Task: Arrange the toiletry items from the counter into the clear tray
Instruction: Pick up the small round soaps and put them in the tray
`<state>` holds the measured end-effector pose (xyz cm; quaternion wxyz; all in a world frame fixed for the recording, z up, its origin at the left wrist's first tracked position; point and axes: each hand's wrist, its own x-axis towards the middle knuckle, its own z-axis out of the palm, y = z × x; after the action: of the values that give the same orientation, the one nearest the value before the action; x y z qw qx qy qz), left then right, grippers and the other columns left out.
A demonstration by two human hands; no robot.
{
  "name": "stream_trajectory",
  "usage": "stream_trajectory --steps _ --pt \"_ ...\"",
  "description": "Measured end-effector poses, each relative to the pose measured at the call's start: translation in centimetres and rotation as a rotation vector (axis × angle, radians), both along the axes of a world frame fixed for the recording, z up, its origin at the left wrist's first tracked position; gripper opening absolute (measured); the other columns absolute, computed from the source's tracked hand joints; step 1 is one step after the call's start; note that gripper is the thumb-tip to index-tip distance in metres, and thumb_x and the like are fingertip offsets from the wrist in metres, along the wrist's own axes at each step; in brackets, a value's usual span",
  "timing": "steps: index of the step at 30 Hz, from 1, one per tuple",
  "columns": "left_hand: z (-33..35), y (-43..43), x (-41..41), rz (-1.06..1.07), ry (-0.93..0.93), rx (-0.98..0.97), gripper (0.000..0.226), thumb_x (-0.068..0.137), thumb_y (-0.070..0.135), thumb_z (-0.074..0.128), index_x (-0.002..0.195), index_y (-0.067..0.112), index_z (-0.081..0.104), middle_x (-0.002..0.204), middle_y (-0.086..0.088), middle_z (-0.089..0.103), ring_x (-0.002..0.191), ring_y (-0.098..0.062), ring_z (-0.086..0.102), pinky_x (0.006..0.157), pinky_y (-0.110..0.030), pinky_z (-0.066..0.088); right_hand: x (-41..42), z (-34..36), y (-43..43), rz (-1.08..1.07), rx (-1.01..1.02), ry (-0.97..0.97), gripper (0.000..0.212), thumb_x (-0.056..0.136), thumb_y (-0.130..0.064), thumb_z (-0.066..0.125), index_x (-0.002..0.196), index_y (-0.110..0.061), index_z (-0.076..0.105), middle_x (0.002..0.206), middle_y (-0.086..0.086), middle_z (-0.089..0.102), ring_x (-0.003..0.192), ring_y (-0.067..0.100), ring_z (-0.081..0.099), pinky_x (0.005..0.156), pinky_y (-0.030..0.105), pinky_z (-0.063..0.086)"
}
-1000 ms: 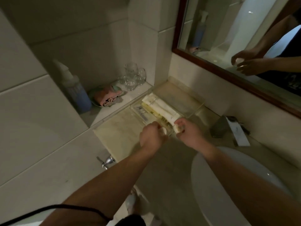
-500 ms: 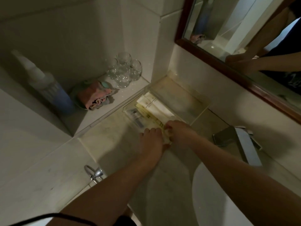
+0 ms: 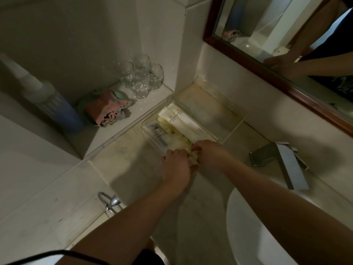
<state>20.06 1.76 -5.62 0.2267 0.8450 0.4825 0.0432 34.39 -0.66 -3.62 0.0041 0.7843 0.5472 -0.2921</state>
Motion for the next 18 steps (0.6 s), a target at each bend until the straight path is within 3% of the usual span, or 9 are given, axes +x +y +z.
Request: stream_trajectory --steps 11,18 --pt "1.5 1.1 -0.9 -0.139 0.041 -0.033 0.023 0.086 0.031 0.058 0.105 0.018 0.059 0.11 -0.003 0.061 0.106 -0.024 0.051 0.087 -0.038 0.041 -1.6 1.2 -1.0 -0.059 0.071 -0.062 0.046 0.082 -0.012 0.056 0.124 -0.029 0.062 0.127 0.007 0.055 0.107 0.028 0.06 0.088 0.037 0.051" --pt "1.9 1.4 -0.7 -0.175 -0.051 -0.003 0.023 0.085 0.033 0.057 0.103 0.019 0.059 0.107 -0.002 0.06 0.102 -0.023 0.052 0.081 -0.038 0.042 -2.2 2.7 -4.3 -0.3 0.209 -0.057 0.035 0.086 -0.014 0.054 0.118 -0.025 0.063 0.122 0.004 0.059 0.106 0.025 0.061 0.085 0.037 0.053"
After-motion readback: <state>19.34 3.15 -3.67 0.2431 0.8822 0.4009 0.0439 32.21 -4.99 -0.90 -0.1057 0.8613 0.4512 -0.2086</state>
